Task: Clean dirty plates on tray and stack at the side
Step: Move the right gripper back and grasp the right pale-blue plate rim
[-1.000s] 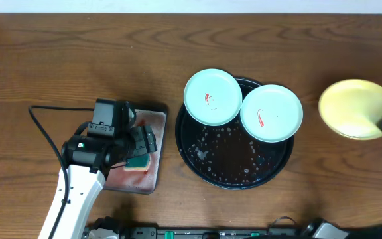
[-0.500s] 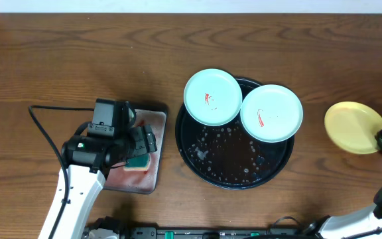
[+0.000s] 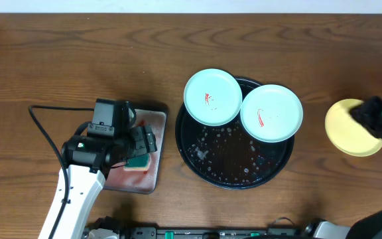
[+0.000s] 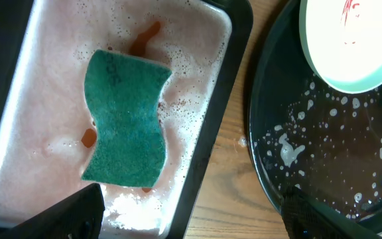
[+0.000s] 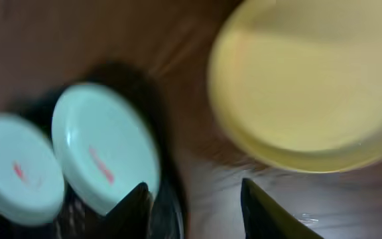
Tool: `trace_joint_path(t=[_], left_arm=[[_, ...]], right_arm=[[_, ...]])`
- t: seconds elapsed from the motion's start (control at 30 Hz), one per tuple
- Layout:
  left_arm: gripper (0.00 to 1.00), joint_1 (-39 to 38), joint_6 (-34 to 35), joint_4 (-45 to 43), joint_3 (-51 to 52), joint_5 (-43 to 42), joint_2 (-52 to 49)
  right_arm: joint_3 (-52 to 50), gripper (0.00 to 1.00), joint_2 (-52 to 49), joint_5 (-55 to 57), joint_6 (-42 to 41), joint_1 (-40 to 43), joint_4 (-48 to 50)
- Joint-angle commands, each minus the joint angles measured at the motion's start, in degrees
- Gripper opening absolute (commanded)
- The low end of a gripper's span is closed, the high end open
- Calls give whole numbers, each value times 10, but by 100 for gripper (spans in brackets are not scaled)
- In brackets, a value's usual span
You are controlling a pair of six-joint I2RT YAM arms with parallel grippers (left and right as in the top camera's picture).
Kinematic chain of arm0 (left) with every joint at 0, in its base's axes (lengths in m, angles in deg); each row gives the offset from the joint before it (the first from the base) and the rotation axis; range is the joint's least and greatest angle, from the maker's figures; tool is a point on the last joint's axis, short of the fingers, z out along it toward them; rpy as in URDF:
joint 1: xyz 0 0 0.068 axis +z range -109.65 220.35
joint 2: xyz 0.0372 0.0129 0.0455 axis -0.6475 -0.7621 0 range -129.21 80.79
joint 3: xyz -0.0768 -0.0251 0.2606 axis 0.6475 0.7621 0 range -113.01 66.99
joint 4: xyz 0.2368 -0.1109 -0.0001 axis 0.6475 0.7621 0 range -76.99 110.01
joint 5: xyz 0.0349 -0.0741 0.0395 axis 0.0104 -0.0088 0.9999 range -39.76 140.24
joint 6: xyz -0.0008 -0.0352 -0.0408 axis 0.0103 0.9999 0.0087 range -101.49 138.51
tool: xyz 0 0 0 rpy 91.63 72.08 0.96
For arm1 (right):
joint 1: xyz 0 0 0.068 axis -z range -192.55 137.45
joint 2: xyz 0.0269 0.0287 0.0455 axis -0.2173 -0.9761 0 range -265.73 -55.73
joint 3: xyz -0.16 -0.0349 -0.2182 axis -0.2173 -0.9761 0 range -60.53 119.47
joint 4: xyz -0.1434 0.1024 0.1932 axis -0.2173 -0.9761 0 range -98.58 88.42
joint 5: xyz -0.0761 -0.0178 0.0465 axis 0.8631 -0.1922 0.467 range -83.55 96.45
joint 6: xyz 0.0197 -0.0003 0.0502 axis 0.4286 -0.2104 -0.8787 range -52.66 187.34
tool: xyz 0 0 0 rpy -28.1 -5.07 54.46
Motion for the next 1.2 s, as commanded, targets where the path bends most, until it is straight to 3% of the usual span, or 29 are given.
trace_joint_path(t=[0.0,0.2,0.3,0.57,0.6,0.67,0.9,1.0,1.17], left_arm=[[86,3,-8,1,-15,-1,1],[86,2,-8,1,-15,-1,1],[85,3,-8,1,-15,-1,1],[85,3,-8,1,-15,-1,1],[85,3,-8,1,-15,-1,1],[86,3,-8,1,-15,-1,1],[86,3,-8,1,-15,-1,1],[86,2,-8,1,-15,-1,1],[86,3,-8,1,-15,-1,0]], right_arm=[[-10,40,-18,92,33,-119,8],[-42,40,-79,184,62,-232,114],[-42,38,-115,187,82,-255,143],[-42,23,-205,244,82,-263,171],[-42,10,-219,247,82,-263,165],[-42,1,-221,247,77,-263,156],[-40,1,-114,240,53,-263,77],[-40,1,-58,182,52,-269,30],[-47,1,-29,142,10,-320,-60]])
